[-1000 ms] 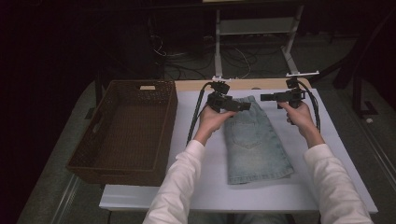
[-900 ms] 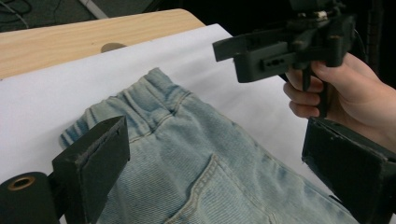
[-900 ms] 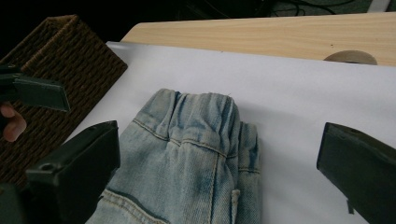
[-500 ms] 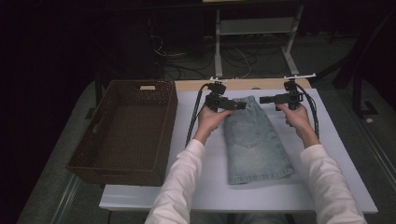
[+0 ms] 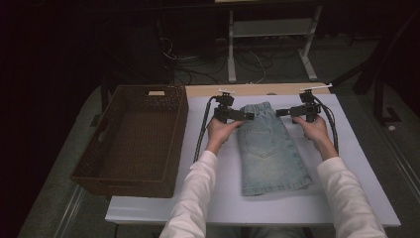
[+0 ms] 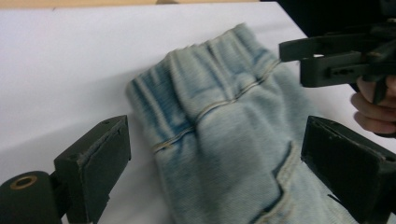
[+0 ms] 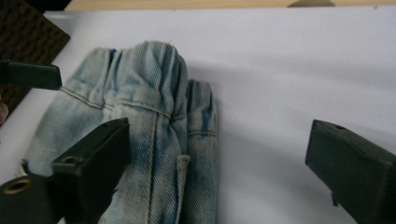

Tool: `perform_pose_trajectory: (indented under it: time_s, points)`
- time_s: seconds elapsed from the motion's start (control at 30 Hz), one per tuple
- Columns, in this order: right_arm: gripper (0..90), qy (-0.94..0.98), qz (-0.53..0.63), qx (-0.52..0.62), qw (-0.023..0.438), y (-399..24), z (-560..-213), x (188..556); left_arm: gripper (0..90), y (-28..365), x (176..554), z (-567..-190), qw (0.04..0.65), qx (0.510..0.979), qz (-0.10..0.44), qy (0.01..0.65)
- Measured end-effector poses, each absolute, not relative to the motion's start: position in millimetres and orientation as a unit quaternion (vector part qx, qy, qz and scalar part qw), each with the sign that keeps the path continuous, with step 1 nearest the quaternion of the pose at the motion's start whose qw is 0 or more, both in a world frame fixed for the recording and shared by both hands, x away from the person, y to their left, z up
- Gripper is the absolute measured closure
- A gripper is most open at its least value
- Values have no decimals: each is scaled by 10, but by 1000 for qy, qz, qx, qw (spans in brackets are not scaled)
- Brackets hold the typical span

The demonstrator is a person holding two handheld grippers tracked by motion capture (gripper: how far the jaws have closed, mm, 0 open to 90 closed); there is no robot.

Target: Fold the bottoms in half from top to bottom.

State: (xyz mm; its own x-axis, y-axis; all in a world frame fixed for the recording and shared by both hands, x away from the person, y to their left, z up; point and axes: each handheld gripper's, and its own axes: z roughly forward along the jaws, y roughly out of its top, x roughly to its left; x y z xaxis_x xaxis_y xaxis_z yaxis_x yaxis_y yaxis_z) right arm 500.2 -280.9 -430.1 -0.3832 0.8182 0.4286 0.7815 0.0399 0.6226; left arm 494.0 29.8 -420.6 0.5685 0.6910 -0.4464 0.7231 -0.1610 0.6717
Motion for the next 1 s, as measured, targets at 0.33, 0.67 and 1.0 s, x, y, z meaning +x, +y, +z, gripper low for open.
perform_pose_trajectory:
  time_s: [0.33, 0.67, 1.0]
  points:
    - [202, 728, 411, 548, 24, -2730, -4362, 4958, 156, 364, 4941, -4375, 455, 739, -34, 496]
    - [298, 730, 410, 547, 14, -2688, -4434, 4926, 269, 393, 4905, -4476, 467, 721, -33, 512]
    - [333, 725, 413, 551, 5, -2667, -4493, 4903, 329, 382, 4859, -4541, 476, 710, -31, 518]
